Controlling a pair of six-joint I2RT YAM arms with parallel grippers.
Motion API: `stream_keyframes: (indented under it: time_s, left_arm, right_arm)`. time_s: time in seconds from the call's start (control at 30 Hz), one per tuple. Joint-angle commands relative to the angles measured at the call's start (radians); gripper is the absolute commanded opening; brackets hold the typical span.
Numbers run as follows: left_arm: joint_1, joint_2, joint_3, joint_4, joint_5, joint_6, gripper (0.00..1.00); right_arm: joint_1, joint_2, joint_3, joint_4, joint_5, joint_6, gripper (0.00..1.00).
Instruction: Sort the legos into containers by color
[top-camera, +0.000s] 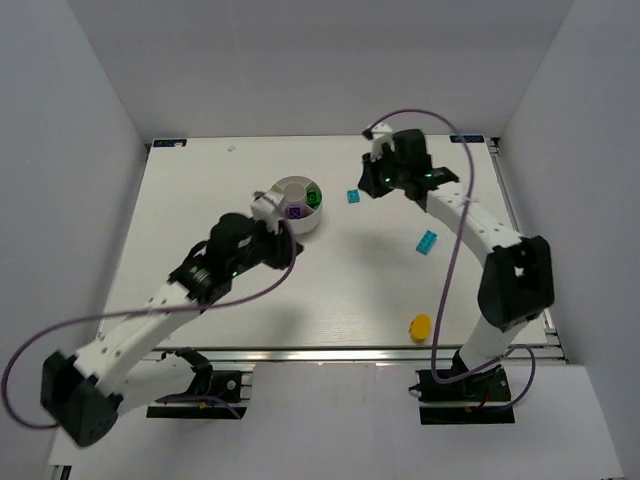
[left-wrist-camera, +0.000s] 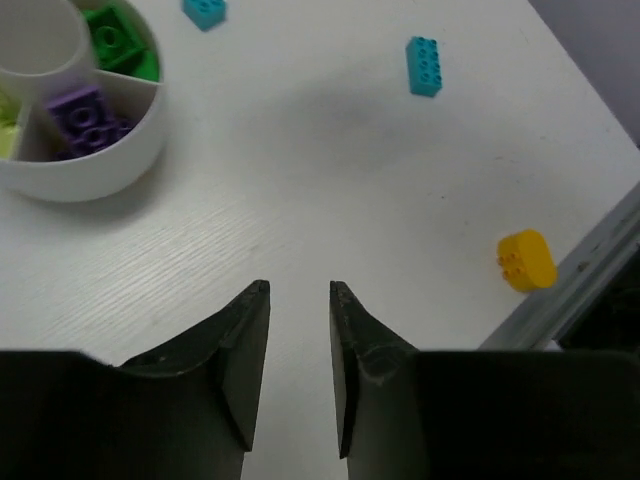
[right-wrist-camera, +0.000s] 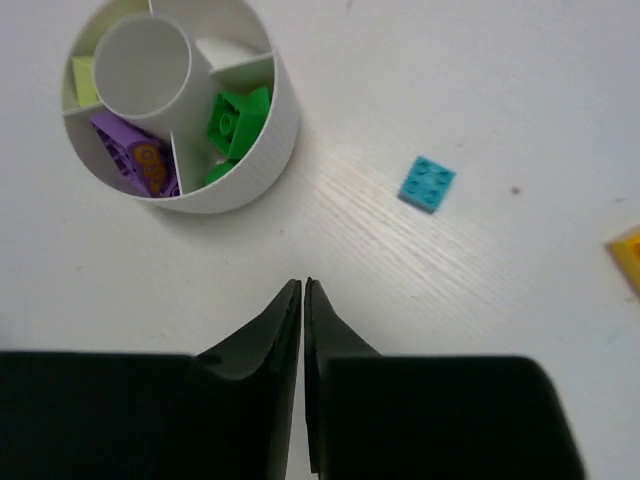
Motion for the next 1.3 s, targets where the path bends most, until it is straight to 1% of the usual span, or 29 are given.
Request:
stream_keyframes:
  time_s: [0.0, 0.03, 0.07, 0.1, 0.13, 0.17, 0.2, 0.23, 0.27, 0.3, 0.33, 0.37, 0.4, 0.43, 0.47, 0.5, 0.53, 0.57, 0.6, 0.67, 0.8, 0.93, 1.27]
  left_arm:
    - [-0.015, 0.215, 0.168, 0.076, 0.150, -0.072, 0.46]
    - [-0.027, 0.274, 0.213, 0.073, 0.124, -0.104, 0.57]
    - [-0.027, 0.398, 0.262, 0.065, 0.107, -0.119, 0.63]
    - [-0.040, 0.458, 0.380, 0.038, 0.099, -0.126, 0.67]
    - [-0.055, 0.523, 0.443, 0.016, 0.063, -0.138, 0.77]
    - [-0.064, 0.653, 0.512, -0.007, 0.044, -0.146, 0.79]
    - [-0.064, 0.713, 0.578, -0.050, 0.027, -0.152, 0.79]
    - [-0.076, 0.774, 0.708, -0.074, 0.006, -0.168, 0.79]
    - [-0.090, 0.895, 0.776, -0.102, -0.054, -0.179, 0.79]
    - [-0.090, 0.954, 0.845, -0.154, -0.066, -0.187, 0.79]
    - [-0.102, 1.070, 0.991, -0.221, -0.191, -0.211, 0.77]
    - [-0.113, 1.124, 1.058, -0.243, -0.223, -0.221, 0.75]
    - [-0.113, 1.178, 1.123, -0.266, -0.256, -0.242, 0.72]
    - [-0.122, 1.227, 1.246, -0.283, -0.299, -0.253, 0.68]
    - [-0.123, 1.317, 1.299, -0.302, -0.371, -0.258, 0.67]
    - [-0.123, 1.359, 1.350, -0.314, -0.410, -0.273, 0.65]
    - [-0.123, 1.397, 1.438, -0.323, -0.442, -0.276, 0.64]
    - [-0.123, 1.428, 1.474, -0.326, -0.502, -0.279, 0.64]
    - [-0.123, 1.474, 1.493, -0.317, -0.523, -0.281, 0.63]
    - [-0.123, 1.491, 1.491, -0.262, -0.574, -0.278, 0.64]
    - [-0.123, 1.528, 1.484, -0.194, -0.674, -0.255, 0.70]
    - [-0.123, 1.574, 1.491, -0.154, -0.712, -0.232, 0.71]
    - [-0.113, 1.645, 1.505, -0.104, -0.685, -0.251, 0.78]
  right_arm:
    - [-0.092, -0.131, -0.061, 0.044, -0.128, 0.093, 0.08]
    - [-0.132, -0.165, -0.077, 0.014, -0.206, 0.108, 0.08]
    - [-0.178, -0.184, -0.097, 0.000, -0.255, 0.119, 0.23]
    - [-0.200, -0.220, -0.138, -0.006, -0.304, 0.128, 0.41]
    - [-0.247, -0.236, -0.161, -0.011, -0.385, 0.137, 0.58]
    - [-0.298, -0.257, -0.184, -0.010, -0.424, 0.147, 0.76]
    - [-0.322, -0.295, -0.239, 0.001, -0.458, 0.154, 0.79]
    - [-0.370, -0.317, -0.273, 0.039, -0.502, 0.188, 0.79]
    - [-0.413, -0.343, -0.308, 0.076, -0.524, 0.205, 0.72]
    - [-0.433, -0.387, -0.365, 0.104, -0.538, 0.225, 0.62]
    - [-0.509, -0.423, -0.370, 0.107, -0.530, 0.231, 0.34]
    - [-0.510, -0.423, -0.370, 0.087, -0.511, 0.223, 0.25]
    - [-0.537, -0.446, -0.359, 0.072, -0.494, 0.213, 0.17]
    - [-0.548, -0.458, -0.359, 0.060, -0.492, 0.202, 0.09]
    - [-0.566, -0.484, -0.361, 0.061, -0.490, 0.203, 0.09]
    - [-0.583, -0.498, -0.380, 0.073, -0.515, 0.208, 0.09]
    - [-0.589, -0.509, -0.390, 0.082, -0.529, 0.214, 0.09]
    - [-0.602, -0.523, -0.397, 0.099, -0.541, 0.217, 0.09]
    - [-0.614, -0.527, -0.404, 0.104, -0.562, 0.217, 0.10]
    - [-0.625, -0.530, -0.411, 0.105, -0.581, 0.216, 0.10]
    - [-0.649, -0.527, -0.411, 0.102, -0.647, 0.226, 0.10]
    - [-0.660, -0.540, -0.416, 0.113, -0.662, 0.233, 0.13]
    - [-0.677, -0.544, -0.431, 0.139, -0.687, 0.254, 0.15]
